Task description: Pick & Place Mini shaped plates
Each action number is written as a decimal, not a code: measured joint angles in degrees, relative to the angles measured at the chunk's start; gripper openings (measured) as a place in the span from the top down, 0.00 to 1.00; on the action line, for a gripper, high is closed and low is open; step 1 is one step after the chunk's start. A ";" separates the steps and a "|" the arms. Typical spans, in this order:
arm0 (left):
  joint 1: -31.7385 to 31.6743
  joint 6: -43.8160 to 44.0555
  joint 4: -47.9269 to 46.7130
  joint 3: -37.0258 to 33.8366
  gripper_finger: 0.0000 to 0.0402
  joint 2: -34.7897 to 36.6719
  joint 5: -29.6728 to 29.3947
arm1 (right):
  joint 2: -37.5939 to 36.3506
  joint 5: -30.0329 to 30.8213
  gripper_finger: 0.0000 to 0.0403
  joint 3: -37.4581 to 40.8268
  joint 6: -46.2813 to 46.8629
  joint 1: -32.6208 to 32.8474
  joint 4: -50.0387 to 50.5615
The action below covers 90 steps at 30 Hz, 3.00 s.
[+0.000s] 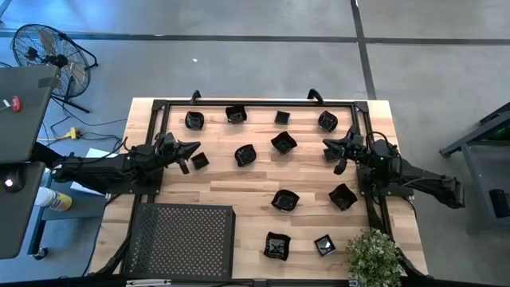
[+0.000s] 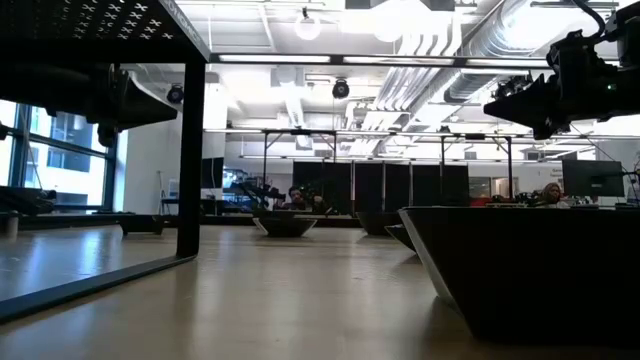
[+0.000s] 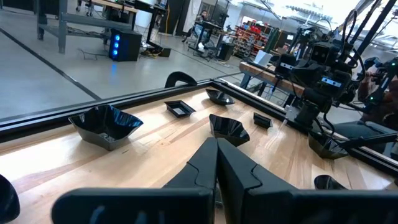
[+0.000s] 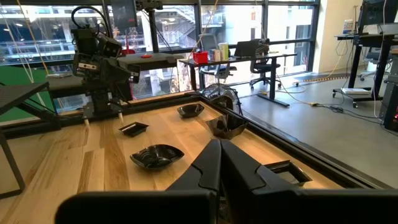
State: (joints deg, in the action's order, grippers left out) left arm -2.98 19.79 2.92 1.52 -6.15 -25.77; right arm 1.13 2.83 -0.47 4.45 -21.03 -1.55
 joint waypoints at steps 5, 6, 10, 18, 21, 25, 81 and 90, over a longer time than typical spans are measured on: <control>0.00 0.10 1.56 0.00 1.00 0.00 0.02 | 0.00 0.00 1.00 0.00 0.01 0.00 -0.01; 0.02 0.78 2.65 -0.01 1.00 0.01 0.14 | 0.00 0.00 1.00 0.00 0.00 0.01 -0.01; 0.00 5.87 5.95 -0.01 1.00 -0.06 -0.35 | -0.01 0.00 1.00 0.00 0.02 0.01 -0.01; -1.40 13.35 1.47 4.08 1.00 -1.14 -1.61 | 0.00 0.65 1.00 0.00 -0.10 0.01 -1.01; -3.80 15.40 -3.25 7.10 1.00 -4.10 -0.38 | 0.00 4.12 1.00 0.00 0.13 -0.01 -4.16; -9.42 18.63 -6.22 11.86 1.00 -11.00 7.45 | 0.00 8.97 1.00 0.00 7.60 -0.01 -10.83; -23.98 28.11 -45.06 92.14 0.71 -107.87 19.30 | 0.75 13.19 1.00 0.00 25.31 -0.01 -12.47; -22.79 21.58 -53.53 98.64 0.71 -111.46 17.49 | 0.81 12.61 1.00 0.00 25.16 -0.01 -12.08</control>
State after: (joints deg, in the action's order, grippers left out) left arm -25.77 41.38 -50.61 100.16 -117.61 -8.27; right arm 1.93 15.44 -0.47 29.61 -21.04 -13.64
